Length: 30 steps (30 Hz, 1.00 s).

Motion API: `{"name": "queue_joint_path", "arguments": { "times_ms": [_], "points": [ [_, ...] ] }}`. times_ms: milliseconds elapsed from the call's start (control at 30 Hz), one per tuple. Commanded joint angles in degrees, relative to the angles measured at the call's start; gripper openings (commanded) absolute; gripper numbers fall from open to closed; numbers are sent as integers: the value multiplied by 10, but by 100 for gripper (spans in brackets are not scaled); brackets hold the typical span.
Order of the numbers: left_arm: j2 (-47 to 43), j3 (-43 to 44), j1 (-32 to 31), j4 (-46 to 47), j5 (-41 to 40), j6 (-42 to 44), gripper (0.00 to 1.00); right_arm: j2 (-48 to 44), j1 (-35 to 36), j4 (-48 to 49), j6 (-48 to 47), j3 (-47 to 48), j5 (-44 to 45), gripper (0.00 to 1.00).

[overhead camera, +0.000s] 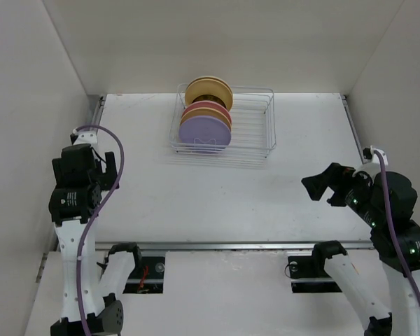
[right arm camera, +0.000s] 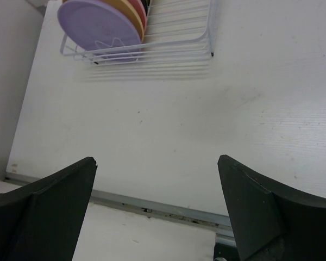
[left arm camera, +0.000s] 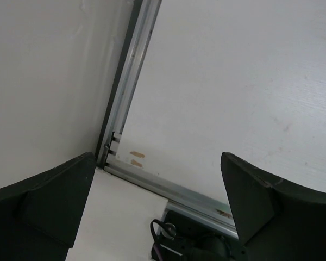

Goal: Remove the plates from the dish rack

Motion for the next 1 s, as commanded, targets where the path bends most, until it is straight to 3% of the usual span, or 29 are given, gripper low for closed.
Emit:
{"name": "queue_joint_path", "arguments": {
  "times_ms": [0,233,367,500,600,667,700,867,967],
  "points": [
    [-11,10,0,-36,36,18,100,-6,14,-8,9,23,6,100],
    [30,85,0,-90,219,217,100,56,14,31,4,81,18,100],
    [119,175,0,-112,308,302,100,123,14,93,4,94,18,100],
    [242,285,-37,-120,319,345,100,204,14,146,-16,113,4,100],
    [348,382,-113,-100,301,363,100,295,14,164,-42,147,-4,100],
    [374,389,-143,-86,287,370,100,331,14,169,-49,157,-10,100],
    [385,389,-158,-47,279,376,97,350,14,177,-57,163,-10,100],
    [461,365,-234,57,285,401,62,443,14,236,-62,197,-28,100],
    [507,391,-268,93,298,381,60,494,14,255,-68,212,-28,100]
  ]
}}
